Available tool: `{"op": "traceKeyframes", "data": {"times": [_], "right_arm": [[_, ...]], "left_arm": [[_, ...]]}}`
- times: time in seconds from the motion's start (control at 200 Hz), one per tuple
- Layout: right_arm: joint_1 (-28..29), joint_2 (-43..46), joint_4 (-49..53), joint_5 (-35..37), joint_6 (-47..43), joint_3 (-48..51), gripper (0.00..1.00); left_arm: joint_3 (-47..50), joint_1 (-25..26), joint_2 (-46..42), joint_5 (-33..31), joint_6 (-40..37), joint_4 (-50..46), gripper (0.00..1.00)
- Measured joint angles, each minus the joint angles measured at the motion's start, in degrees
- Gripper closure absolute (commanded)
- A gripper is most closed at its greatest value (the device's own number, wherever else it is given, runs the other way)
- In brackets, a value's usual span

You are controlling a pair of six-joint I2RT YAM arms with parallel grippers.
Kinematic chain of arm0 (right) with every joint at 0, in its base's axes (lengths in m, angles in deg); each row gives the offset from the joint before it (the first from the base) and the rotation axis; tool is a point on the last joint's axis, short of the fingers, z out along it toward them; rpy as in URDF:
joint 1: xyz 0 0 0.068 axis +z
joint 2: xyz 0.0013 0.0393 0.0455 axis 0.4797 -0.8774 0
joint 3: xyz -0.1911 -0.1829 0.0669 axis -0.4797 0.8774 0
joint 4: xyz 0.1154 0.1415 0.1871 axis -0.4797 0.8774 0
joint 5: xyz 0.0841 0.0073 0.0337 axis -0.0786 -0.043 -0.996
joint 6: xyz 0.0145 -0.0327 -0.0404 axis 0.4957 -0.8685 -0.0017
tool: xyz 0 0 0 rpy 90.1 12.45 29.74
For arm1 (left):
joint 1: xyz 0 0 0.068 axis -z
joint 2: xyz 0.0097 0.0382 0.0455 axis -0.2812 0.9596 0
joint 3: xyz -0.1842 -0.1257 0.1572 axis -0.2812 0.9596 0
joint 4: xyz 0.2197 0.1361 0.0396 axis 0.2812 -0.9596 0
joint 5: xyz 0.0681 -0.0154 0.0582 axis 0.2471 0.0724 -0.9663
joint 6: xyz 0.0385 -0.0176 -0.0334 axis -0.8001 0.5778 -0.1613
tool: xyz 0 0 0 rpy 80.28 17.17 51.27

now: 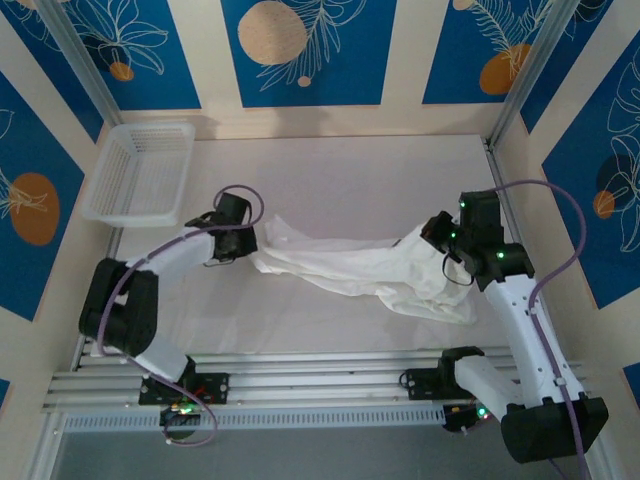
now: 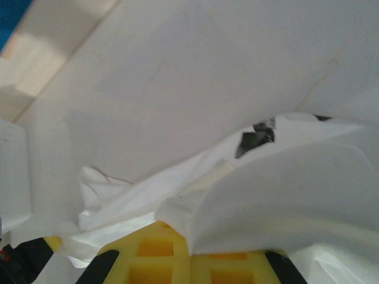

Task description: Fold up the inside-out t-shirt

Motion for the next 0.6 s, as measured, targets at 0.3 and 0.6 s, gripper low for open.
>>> {"op": "traceKeyframes", "data": {"times": [0.3, 0.6], "right_arm": [[0.20, -10.01, -2.75, 0.81, -3.61, -42.53, 1.00], [0.20, -9.55, -10.12, 4.20, -5.22, -63.60, 1.00]], "left_arm": [[-24.76, -8.85, -17.70, 13.33, -2.03, 3.80, 1.00], [-44.48, -11.63, -26.67, 16.50, -6.05, 3.67, 1.00]]}}
